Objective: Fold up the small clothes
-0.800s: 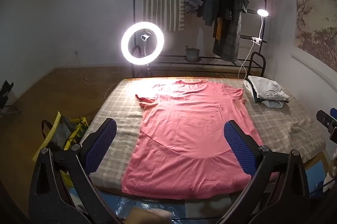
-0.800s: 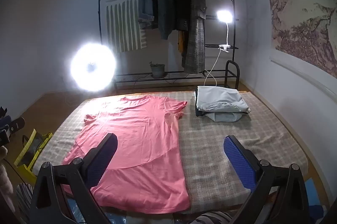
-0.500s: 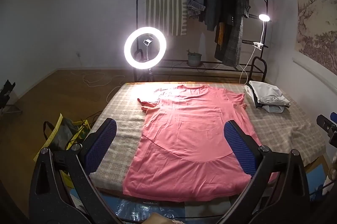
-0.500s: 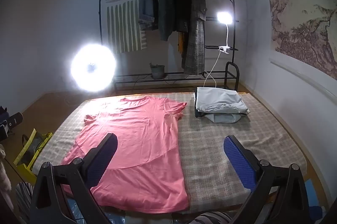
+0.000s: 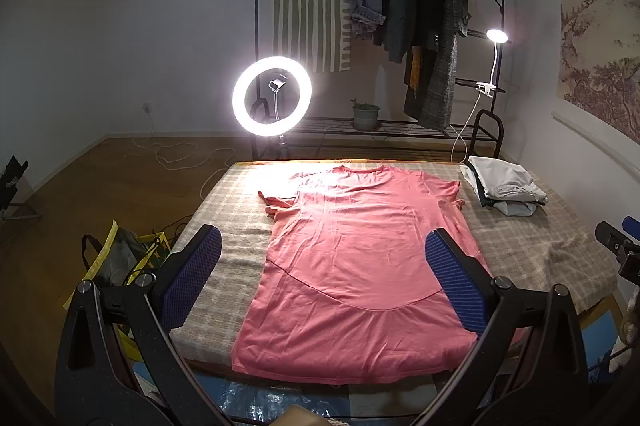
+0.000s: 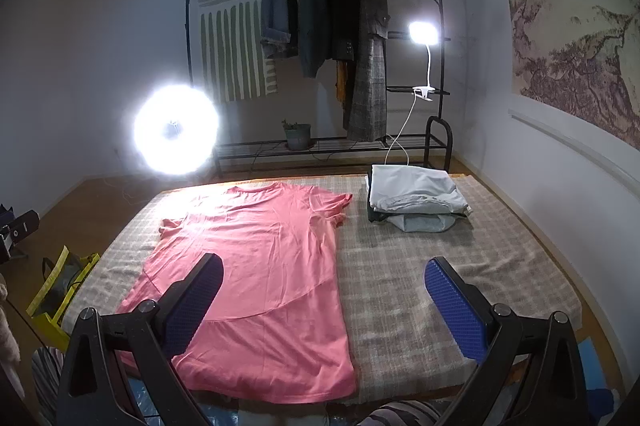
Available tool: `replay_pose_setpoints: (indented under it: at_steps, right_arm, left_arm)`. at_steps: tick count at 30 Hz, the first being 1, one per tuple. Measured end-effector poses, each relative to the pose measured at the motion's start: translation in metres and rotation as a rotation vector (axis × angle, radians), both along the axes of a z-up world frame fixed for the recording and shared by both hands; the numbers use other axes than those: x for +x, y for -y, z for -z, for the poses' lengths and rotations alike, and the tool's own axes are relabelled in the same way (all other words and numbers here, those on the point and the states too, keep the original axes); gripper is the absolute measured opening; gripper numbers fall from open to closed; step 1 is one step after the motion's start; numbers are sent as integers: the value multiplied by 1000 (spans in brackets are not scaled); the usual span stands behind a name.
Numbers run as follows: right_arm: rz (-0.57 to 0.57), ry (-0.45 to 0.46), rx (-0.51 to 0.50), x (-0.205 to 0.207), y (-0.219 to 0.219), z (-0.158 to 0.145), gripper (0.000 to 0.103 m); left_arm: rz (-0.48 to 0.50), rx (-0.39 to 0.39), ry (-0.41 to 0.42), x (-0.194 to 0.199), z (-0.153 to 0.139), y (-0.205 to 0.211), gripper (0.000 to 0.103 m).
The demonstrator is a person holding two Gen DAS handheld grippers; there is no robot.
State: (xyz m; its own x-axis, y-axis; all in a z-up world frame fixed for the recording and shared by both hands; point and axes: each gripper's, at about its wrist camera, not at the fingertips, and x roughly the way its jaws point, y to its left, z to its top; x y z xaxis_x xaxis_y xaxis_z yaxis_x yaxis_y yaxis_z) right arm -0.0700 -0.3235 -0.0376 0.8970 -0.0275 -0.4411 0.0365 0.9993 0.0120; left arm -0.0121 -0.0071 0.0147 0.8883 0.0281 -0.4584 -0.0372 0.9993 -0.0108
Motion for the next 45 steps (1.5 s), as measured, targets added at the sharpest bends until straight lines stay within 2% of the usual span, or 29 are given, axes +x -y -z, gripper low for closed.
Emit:
replay_pose_setpoints:
  at_steps: [45]
  right_arm:
    - [1, -6, 10, 2, 2, 6, 102]
  left_arm:
    - [2, 3, 7, -3, -2, 6, 103]
